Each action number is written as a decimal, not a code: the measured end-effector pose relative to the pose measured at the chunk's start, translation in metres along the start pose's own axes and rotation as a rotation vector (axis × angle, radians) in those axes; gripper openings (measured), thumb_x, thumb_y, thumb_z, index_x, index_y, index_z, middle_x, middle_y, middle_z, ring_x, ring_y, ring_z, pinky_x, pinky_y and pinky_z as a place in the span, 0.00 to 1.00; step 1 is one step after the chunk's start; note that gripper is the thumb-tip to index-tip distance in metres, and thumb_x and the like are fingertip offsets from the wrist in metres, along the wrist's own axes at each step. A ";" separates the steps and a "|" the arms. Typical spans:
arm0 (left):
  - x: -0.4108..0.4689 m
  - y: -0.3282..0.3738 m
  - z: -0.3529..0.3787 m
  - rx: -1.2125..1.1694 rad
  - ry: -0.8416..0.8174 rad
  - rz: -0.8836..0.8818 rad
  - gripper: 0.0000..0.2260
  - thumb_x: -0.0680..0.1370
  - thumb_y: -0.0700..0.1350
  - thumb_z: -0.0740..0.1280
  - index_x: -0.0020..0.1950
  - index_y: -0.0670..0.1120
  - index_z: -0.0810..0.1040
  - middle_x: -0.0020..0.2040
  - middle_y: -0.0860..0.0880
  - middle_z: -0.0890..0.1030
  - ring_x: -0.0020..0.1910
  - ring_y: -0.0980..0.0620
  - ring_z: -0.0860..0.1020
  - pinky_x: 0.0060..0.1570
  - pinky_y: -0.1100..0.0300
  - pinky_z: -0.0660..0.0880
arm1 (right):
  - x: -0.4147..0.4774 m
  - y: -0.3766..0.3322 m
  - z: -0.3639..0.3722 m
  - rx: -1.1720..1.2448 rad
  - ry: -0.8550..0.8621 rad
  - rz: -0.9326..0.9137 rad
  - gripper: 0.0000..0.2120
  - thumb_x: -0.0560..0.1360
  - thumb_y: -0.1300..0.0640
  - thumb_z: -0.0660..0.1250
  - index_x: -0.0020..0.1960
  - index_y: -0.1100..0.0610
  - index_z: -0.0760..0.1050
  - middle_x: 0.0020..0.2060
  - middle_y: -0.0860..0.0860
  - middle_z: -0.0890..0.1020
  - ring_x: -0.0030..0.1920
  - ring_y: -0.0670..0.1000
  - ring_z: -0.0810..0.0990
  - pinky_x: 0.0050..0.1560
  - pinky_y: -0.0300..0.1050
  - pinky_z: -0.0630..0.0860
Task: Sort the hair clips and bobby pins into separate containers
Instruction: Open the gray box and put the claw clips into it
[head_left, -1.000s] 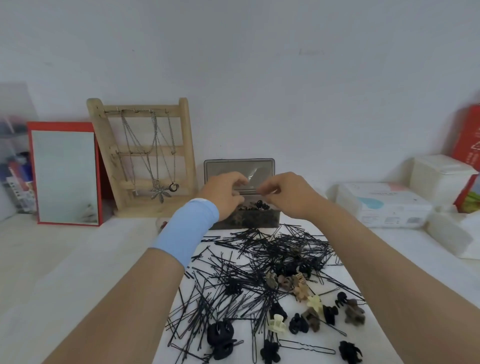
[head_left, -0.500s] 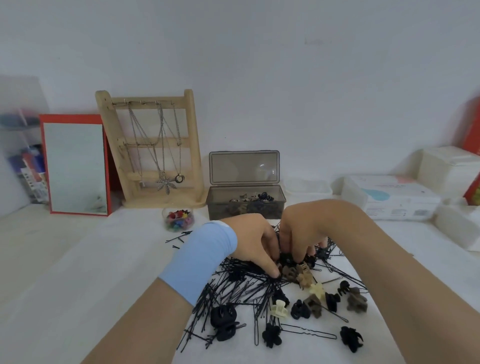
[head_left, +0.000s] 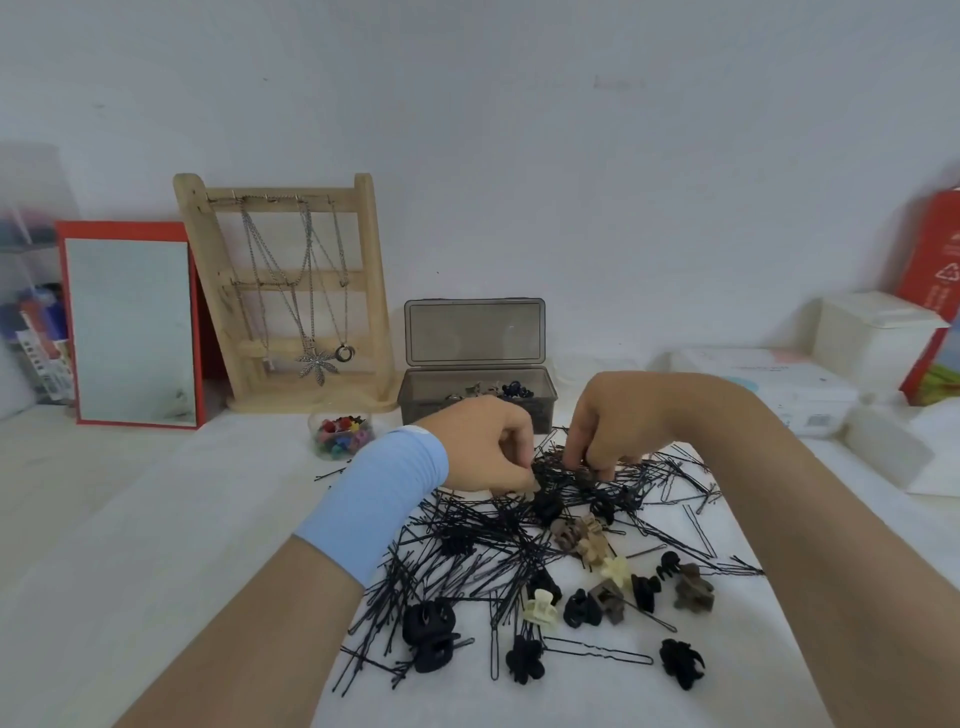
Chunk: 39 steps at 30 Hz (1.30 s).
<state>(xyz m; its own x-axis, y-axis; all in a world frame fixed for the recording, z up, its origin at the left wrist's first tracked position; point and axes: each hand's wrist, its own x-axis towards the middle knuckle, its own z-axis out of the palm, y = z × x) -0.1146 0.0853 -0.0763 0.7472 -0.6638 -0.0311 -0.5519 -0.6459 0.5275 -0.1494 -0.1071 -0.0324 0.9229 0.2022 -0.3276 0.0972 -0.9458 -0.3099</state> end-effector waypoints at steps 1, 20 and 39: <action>0.000 0.002 0.001 -0.042 -0.017 0.003 0.04 0.74 0.44 0.71 0.46 0.52 0.81 0.42 0.53 0.84 0.36 0.56 0.80 0.36 0.63 0.76 | -0.001 0.002 -0.001 -0.005 -0.010 0.017 0.14 0.71 0.65 0.66 0.50 0.51 0.85 0.32 0.46 0.85 0.25 0.39 0.76 0.30 0.30 0.71; 0.004 0.001 0.006 0.081 -0.071 0.127 0.06 0.74 0.48 0.74 0.50 0.56 0.86 0.43 0.61 0.78 0.43 0.62 0.76 0.49 0.63 0.71 | 0.004 0.009 0.004 -0.026 -0.050 0.064 0.08 0.72 0.58 0.73 0.51 0.51 0.84 0.36 0.49 0.87 0.41 0.46 0.86 0.39 0.38 0.78; 0.009 -0.028 -0.028 -0.077 0.256 -0.072 0.03 0.80 0.48 0.66 0.52 0.54 0.79 0.35 0.53 0.81 0.34 0.56 0.76 0.38 0.59 0.73 | 0.038 -0.002 0.009 0.351 0.442 -0.132 0.10 0.74 0.64 0.68 0.52 0.54 0.82 0.36 0.54 0.85 0.33 0.48 0.80 0.33 0.35 0.74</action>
<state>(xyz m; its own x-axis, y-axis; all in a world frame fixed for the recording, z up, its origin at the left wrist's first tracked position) -0.0826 0.1081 -0.0677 0.8581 -0.4943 0.1392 -0.4715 -0.6509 0.5950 -0.1178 -0.0952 -0.0525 0.9867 0.1159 0.1142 0.1620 -0.7635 -0.6251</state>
